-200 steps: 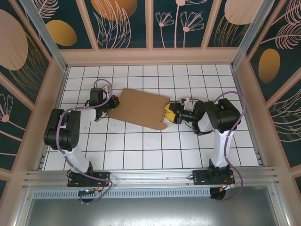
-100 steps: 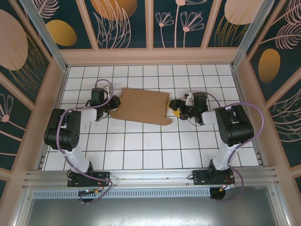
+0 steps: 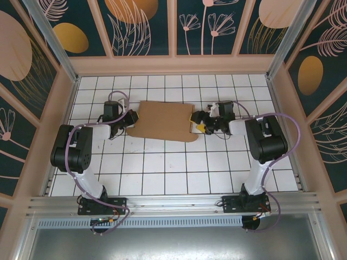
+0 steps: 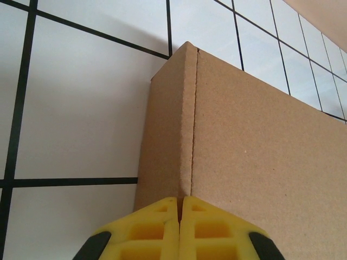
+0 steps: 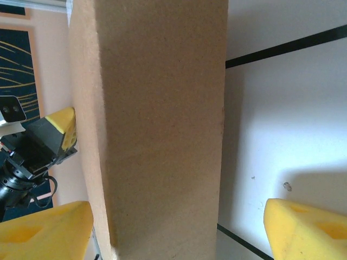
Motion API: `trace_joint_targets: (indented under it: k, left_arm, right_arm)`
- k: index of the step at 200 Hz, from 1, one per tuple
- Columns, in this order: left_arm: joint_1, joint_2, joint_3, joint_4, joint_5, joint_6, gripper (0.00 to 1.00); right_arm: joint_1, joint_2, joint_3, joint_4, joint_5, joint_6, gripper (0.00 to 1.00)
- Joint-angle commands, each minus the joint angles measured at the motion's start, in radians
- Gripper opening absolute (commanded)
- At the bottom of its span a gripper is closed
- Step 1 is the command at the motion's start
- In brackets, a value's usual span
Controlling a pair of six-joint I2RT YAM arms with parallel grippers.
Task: Fold the paper box
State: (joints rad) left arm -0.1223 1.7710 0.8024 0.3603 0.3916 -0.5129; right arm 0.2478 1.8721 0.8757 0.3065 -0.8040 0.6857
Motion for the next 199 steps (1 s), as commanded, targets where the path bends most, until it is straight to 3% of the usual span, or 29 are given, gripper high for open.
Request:
trace_joint_targets:
  k: [1, 49, 84, 105, 129, 153, 199]
  left_arm:
    - [0.020, 0.094, -0.065, -0.293, -0.097, 0.007, 0.00]
    - [0.020, 0.096, -0.065, -0.283, -0.084, 0.007, 0.00]
    - [0.020, 0.050, -0.071, -0.243, -0.038, -0.031, 0.00]
    - [0.020, 0.047, -0.062, -0.235, 0.004, -0.041, 0.01]
    - [0.020, 0.064, -0.058, -0.246, 0.000, -0.031, 0.01]
    - [0.020, 0.088, -0.057, -0.261, 0.002, -0.017, 0.01]
    - [0.019, 0.097, -0.057, -0.245, 0.046, -0.031, 0.01]
  right_arm:
    - [0.043, 0.094, 0.021, -0.015, 0.001, -0.043, 0.83]
    - [0.102, 0.145, 0.042, 0.110, -0.082, 0.028, 0.75]
    - [0.089, 0.126, -0.091, 0.505, -0.132, 0.271, 0.60]
    - [0.088, 0.135, -0.162, 0.773, -0.170, 0.432, 0.63]
    - [0.096, 0.165, -0.195, 0.938, -0.226, 0.522, 0.69]
    - [0.100, 0.159, -0.217, 0.985, -0.259, 0.519, 0.70]
    - [0.137, 0.092, -0.183, 0.847, -0.231, 0.412, 0.72]
